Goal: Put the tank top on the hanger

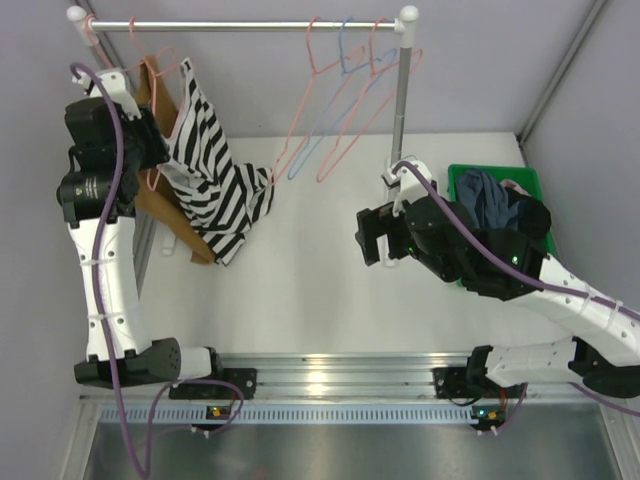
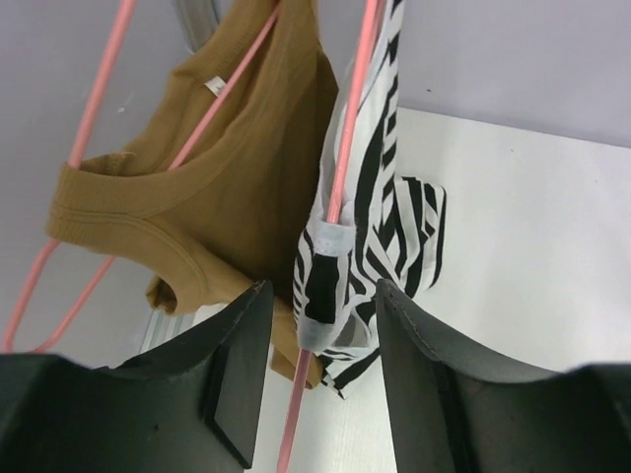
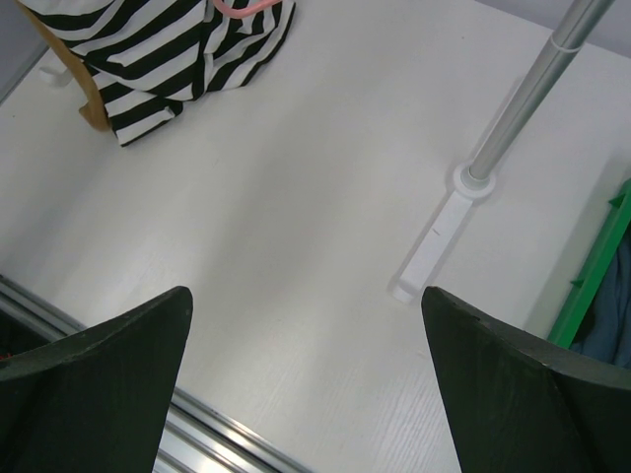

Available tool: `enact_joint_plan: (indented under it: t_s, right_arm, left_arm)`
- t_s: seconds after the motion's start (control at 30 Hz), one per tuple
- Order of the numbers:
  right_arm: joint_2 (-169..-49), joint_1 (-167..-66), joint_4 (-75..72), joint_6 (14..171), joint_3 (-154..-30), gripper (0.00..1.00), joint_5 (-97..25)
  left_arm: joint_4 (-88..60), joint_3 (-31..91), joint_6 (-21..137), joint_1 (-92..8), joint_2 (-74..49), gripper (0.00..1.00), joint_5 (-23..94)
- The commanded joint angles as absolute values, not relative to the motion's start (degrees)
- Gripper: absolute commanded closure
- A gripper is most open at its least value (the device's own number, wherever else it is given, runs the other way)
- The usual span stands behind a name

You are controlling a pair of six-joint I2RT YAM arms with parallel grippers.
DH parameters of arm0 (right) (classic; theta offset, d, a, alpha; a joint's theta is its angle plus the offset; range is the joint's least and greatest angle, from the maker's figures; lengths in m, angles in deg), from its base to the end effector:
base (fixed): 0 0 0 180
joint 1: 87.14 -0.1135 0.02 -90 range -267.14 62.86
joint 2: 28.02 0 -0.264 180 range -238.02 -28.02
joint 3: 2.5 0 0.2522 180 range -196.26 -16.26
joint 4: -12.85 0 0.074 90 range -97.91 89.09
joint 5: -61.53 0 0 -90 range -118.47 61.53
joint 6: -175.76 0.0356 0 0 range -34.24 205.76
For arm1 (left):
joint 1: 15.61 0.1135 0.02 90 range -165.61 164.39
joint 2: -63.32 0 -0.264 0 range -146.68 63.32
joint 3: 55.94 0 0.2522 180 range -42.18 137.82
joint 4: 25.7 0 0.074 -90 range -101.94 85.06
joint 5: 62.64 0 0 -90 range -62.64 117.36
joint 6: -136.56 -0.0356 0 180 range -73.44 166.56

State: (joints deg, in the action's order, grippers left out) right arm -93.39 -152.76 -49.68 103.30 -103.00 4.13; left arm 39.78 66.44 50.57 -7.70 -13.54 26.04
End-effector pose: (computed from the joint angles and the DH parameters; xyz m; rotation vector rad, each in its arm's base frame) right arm 0.1036 0.1820 0.4507 -0.4792 1.9280 0.3614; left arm 0.2373 0.0338 0.5131 -0.2147 1.9076 0.0679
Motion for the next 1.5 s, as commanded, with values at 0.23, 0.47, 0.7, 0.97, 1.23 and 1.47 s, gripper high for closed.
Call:
enact_joint_plan:
  t_s: [0.23,0.47,0.7,0.97,1.23,1.47]
  right_arm:
    - [-92.36,-153.58,-46.53,103.34,-102.13,0.0,3.52]
    - [-90.52,-153.58,-44.86,104.3,-99.15,0.0,4.4]
    - [-84.81,-153.58,-40.9,106.06,-91.78,0.0,5.81]
    - [-78.3,-153.58,-38.79,109.58,-81.93,0.0,8.0]
    - [-76.72,-153.49,-41.61,114.15,-75.77,0.0,12.75]
    - [-75.75,-153.49,-38.79,114.94,-71.99,0.0,13.63]
  left_arm:
    - [36.58,68.84,55.07,-7.34,-5.51,0.48,31.53]
    - [26.65,57.85,63.77,-7.34,2.75,0.48,48.77]
    - [17.69,37.91,72.12,-7.34,14.51,0.48,61.09]
    - [18.56,18.39,74.15,-15.24,24.54,0.48,60.58]
    - [19.26,5.21,75.47,-23.06,33.16,0.49,53.91]
    - [21.19,1.59,73.45,-26.5,35.28,0.5,46.61]
